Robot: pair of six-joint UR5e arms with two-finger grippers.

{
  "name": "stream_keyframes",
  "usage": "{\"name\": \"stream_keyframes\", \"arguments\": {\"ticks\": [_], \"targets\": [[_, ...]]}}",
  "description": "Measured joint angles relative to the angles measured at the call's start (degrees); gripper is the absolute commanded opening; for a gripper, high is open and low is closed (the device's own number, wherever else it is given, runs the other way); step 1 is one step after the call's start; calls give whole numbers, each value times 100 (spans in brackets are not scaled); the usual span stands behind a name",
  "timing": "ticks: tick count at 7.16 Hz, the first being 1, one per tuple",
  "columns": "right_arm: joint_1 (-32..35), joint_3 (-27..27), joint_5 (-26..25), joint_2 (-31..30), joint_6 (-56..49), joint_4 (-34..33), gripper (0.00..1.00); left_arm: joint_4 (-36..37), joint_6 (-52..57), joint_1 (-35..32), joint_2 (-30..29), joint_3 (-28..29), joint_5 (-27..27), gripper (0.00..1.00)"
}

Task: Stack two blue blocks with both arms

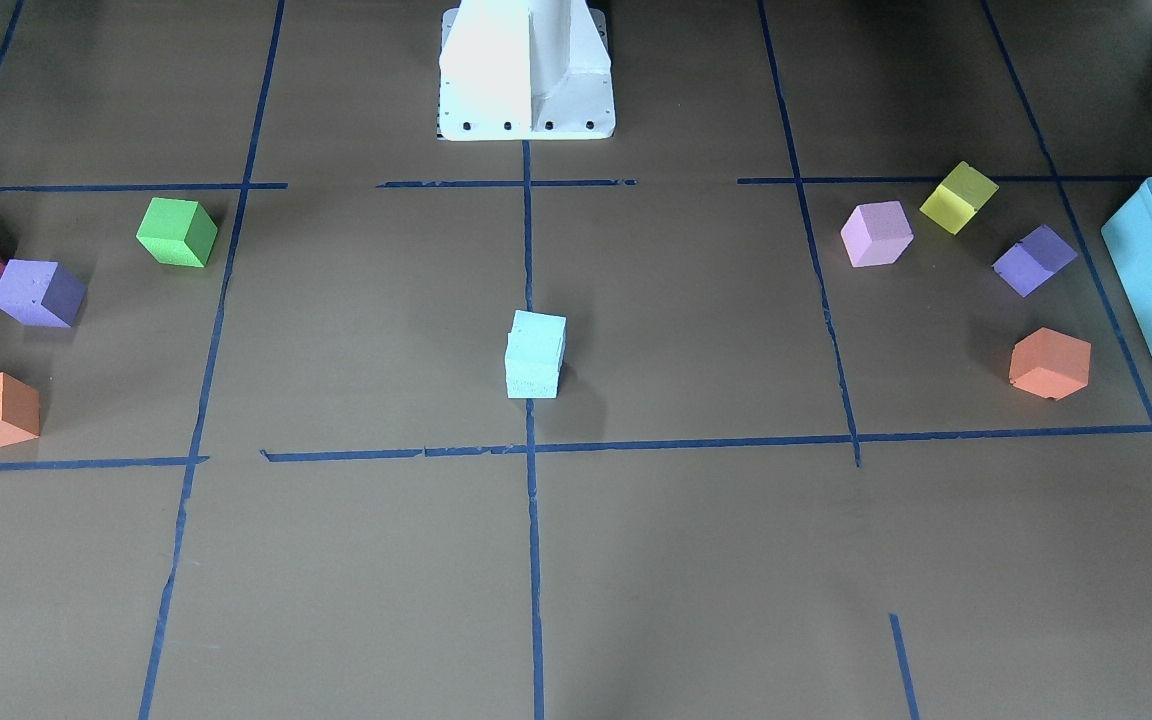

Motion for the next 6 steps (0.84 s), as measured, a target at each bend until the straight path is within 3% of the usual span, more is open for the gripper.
{"name": "stream_keyframes", "arguments": {"ticks": [6], "targets": [[0,-3,0,0,0,0,100,0,0,-3,0,-52,1,100]]}}
